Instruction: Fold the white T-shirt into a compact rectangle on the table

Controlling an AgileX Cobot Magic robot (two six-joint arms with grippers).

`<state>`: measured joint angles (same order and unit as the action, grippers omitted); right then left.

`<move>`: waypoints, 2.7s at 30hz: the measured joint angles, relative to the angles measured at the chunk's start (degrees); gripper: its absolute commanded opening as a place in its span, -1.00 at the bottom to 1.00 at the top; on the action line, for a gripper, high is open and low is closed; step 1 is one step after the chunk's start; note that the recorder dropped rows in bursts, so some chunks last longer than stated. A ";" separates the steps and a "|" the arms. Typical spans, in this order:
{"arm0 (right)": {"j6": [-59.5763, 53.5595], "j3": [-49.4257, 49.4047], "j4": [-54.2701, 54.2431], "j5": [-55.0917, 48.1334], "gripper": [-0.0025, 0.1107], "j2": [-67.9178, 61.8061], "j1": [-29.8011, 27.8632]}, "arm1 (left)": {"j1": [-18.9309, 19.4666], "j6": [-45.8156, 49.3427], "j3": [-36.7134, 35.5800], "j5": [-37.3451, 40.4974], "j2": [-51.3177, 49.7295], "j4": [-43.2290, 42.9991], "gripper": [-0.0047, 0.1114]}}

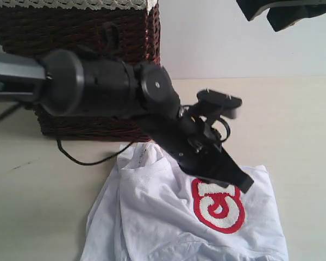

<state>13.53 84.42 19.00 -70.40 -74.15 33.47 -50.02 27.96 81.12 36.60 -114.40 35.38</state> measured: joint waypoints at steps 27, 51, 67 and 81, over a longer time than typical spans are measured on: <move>-1.51 -0.08 -0.44 0.00 -0.96 23.99 0.00 | 5.98 -8.68 -35.00 -31.16 64.20 -10.93 -0.92; -6.94 0.12 -4.28 4.85 -0.96 61.66 0.00 | 5.98 -8.68 -38.26 -32.13 87.82 -13.51 -0.92; -8.69 0.12 -5.37 6.34 -0.96 74.30 -0.46 | 5.98 -8.68 -38.36 -34.08 106.17 -16.17 -0.92; -16.26 -13.45 -23.49 22.63 -0.96 74.30 -23.12 | 6.08 -8.57 -44.90 -40.44 112.19 -16.87 -0.92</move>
<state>-2.73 70.97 -4.49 -47.78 0.15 10.35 -43.94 19.39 36.22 -3.84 -2.21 18.51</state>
